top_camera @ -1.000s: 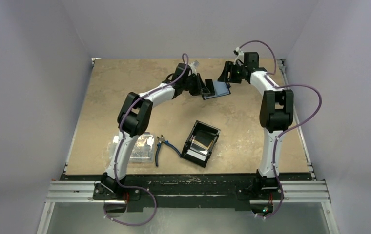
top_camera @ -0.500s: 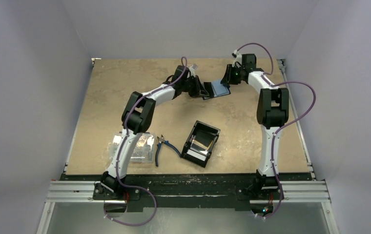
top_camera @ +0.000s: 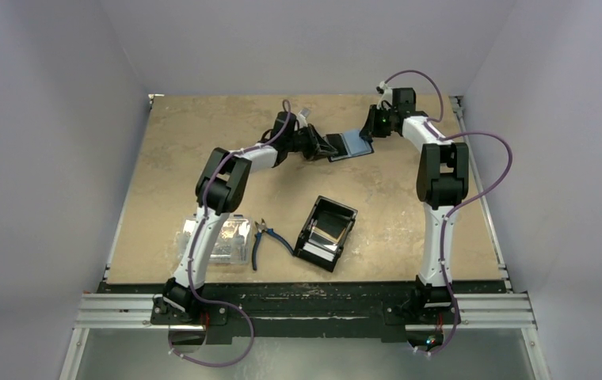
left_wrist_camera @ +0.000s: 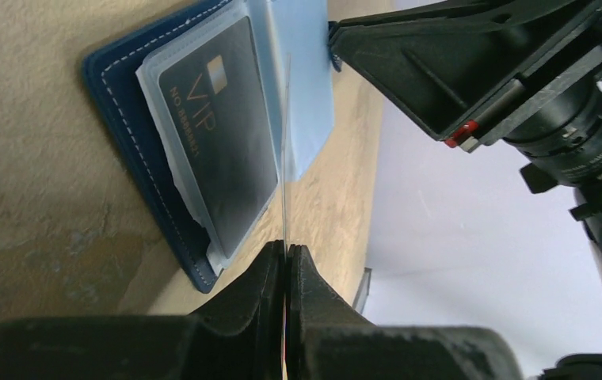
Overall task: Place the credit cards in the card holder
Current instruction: Insert the credit card into the card holder.
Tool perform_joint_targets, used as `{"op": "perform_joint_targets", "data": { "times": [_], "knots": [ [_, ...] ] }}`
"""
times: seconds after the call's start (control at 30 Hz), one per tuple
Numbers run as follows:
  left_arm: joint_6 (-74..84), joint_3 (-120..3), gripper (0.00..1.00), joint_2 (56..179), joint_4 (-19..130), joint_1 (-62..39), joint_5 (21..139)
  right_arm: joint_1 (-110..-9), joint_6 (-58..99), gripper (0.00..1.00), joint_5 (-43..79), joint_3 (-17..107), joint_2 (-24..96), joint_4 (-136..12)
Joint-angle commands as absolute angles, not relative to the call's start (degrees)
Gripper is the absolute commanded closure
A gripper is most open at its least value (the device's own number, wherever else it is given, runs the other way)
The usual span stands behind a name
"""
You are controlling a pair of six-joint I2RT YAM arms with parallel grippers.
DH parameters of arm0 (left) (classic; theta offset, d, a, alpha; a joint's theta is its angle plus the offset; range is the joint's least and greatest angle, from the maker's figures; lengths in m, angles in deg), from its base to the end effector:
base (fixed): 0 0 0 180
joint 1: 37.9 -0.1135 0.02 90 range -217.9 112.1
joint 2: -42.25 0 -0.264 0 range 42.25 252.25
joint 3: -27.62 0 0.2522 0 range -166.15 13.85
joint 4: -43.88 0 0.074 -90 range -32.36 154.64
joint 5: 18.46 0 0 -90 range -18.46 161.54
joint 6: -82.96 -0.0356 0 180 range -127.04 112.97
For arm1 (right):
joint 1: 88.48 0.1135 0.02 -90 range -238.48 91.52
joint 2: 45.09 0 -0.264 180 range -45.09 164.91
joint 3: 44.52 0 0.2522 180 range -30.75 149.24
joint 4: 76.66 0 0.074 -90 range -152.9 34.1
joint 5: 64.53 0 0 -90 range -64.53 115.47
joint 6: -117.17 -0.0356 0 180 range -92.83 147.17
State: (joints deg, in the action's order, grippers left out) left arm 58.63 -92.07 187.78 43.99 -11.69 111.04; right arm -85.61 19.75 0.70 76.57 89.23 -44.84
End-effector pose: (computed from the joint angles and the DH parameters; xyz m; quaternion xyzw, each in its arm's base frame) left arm 0.4887 -0.2658 0.1086 -0.1007 0.8116 -0.5579 0.1412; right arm 0.5237 0.0412 0.1694 -0.0461 0.9051 0.2309 0.3541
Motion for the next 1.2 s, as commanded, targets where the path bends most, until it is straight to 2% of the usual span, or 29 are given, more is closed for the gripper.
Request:
{"op": "perform_joint_targets", "data": {
  "times": [0.0,0.17,0.4,0.63,1.17],
  "knots": [
    [67.86,-91.55,1.00,188.60,32.85,-12.15,114.87,-85.40,20.73,0.81,1.13,76.33,89.80,-43.84],
    [69.83,-93.55,1.00,190.59,31.86,-12.23,116.42,-85.33,21.02,0.86,0.45,77.03,90.33,-43.02],
    [72.31,-95.14,1.00,192.63,31.07,-12.30,117.47,-85.41,21.35,0.86,0.47,77.71,91.10,-42.41],
    [68.40,-94.43,1.00,191.58,33.48,-12.43,112.78,-85.40,21.63,0.87,-0.10,78.49,91.63,-41.76],
    [72.42,-95.74,1.00,193.71,29.03,-11.91,110.18,-85.34,21.81,0.88,-0.98,79.06,92.06,-41.15]
  ]
}}
